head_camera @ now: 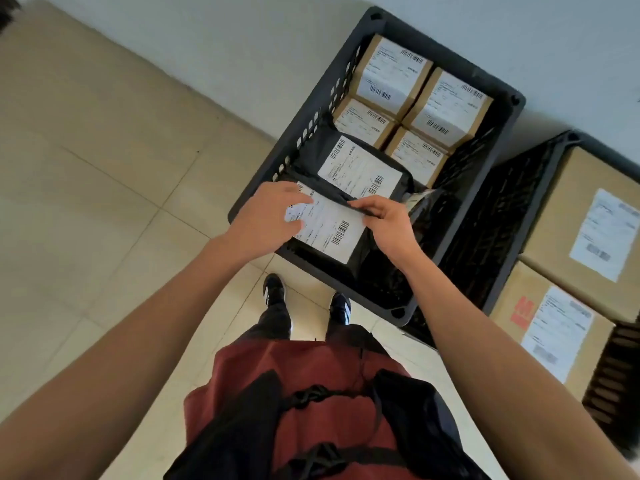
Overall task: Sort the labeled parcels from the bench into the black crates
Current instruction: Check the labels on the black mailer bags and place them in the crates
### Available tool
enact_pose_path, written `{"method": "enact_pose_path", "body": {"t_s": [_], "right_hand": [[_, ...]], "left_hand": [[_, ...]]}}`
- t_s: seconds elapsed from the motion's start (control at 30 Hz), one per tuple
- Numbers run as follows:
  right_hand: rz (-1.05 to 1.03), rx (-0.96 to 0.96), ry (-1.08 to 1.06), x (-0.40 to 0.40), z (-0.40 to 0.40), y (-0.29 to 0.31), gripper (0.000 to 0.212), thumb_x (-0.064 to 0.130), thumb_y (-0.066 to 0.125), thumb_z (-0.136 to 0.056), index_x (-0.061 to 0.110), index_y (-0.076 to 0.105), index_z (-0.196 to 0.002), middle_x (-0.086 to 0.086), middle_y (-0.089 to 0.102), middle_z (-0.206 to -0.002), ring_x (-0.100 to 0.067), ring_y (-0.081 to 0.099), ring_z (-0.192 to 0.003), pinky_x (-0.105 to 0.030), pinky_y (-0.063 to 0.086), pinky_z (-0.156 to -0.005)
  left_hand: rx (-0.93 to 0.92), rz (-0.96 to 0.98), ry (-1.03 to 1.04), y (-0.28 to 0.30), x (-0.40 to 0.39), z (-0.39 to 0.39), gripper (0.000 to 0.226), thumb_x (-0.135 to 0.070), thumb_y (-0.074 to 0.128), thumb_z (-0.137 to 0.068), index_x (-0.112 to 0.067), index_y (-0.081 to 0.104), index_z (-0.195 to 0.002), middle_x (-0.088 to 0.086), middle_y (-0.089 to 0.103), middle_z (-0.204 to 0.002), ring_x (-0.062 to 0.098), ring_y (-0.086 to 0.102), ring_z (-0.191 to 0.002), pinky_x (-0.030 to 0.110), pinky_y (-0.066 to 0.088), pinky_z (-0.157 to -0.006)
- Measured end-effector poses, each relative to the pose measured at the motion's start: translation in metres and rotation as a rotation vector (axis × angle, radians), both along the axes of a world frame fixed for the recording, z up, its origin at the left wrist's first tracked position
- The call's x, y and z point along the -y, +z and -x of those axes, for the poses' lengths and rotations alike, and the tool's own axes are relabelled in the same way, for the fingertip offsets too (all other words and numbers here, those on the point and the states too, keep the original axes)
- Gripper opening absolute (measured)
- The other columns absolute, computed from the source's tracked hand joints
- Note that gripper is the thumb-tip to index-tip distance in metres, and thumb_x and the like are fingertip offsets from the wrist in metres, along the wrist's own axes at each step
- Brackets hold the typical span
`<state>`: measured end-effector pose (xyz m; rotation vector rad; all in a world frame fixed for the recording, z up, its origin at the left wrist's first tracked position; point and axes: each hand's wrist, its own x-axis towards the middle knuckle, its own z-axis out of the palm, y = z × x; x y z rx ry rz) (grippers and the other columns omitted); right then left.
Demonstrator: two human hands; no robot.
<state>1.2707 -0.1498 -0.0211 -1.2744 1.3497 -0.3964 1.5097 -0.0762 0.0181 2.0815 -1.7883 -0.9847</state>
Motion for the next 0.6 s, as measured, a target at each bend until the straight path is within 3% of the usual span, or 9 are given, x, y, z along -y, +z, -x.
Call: {"method": "enact_pose_path", "body": {"t_s": [0.07,0.17,0.3,0.43,0.6], "right_hand": [[0.046,-0.058,-0.005,-0.004,-0.005,-0.006,0.046,-0.015,0.054,-0.094,0.026,0.075,-0.099,0.009,0.076,-0.112,-0.009,0.07,-0.114,-0.04,0.054,-0.108],[0.165,-0.193,-0.025,-0.013,-0.005,-0.001,0.039,-0.006,0.062,-0.094,0.02,0.073,-0.121,0.01,0.068,-0.125,-0.007,0.061,-0.122,-0.031,0.049,-0.11],[0.353,-0.36,0.014,-0.032,0.004,0.012,0.047,0.004,0.075,-0.091,0.016,0.067,-0.136,-0.004,0.058,-0.147,-0.018,0.045,-0.139,-0.025,0.03,-0.116],[0.312,-0.457,0.204,-0.056,0.009,0.009,0.059,0.01,0.083,-0.086,0.017,0.063,-0.142,-0.006,0.048,-0.157,-0.025,0.034,-0.146,-0.033,0.025,-0.122],[0.279,-0.52,0.184,-0.066,0.003,0.003,0.059,0.003,0.079,-0.087,0.015,0.062,-0.143,-0.006,0.045,-0.16,-0.027,0.032,-0.147,-0.038,0.026,-0.123]], "left_hand": [[0.051,-0.029,-0.09,-0.009,0.005,-0.004,0.046,-0.016,0.074,-0.091,-0.027,0.067,-0.136,0.0,0.049,-0.15,0.019,0.037,-0.143,0.037,0.036,-0.116],[0.112,-0.052,-0.201,-0.012,0.013,-0.006,0.046,-0.014,0.073,-0.09,-0.027,0.068,-0.135,0.001,0.046,-0.149,0.021,0.033,-0.144,0.044,0.04,-0.113],[0.263,-0.031,-0.35,-0.015,0.026,-0.003,0.047,-0.017,0.074,-0.09,-0.027,0.067,-0.135,0.004,0.042,-0.148,0.025,0.029,-0.143,0.049,0.038,-0.112],[0.342,-0.008,-0.429,-0.017,0.032,-0.004,0.042,-0.019,0.076,-0.089,-0.028,0.067,-0.129,0.004,0.04,-0.146,0.027,0.029,-0.142,0.05,0.041,-0.109],[0.355,0.015,-0.467,-0.021,0.037,-0.005,0.038,-0.02,0.079,-0.088,-0.026,0.068,-0.124,0.004,0.042,-0.143,0.029,0.034,-0.137,0.052,0.042,-0.104]]}}
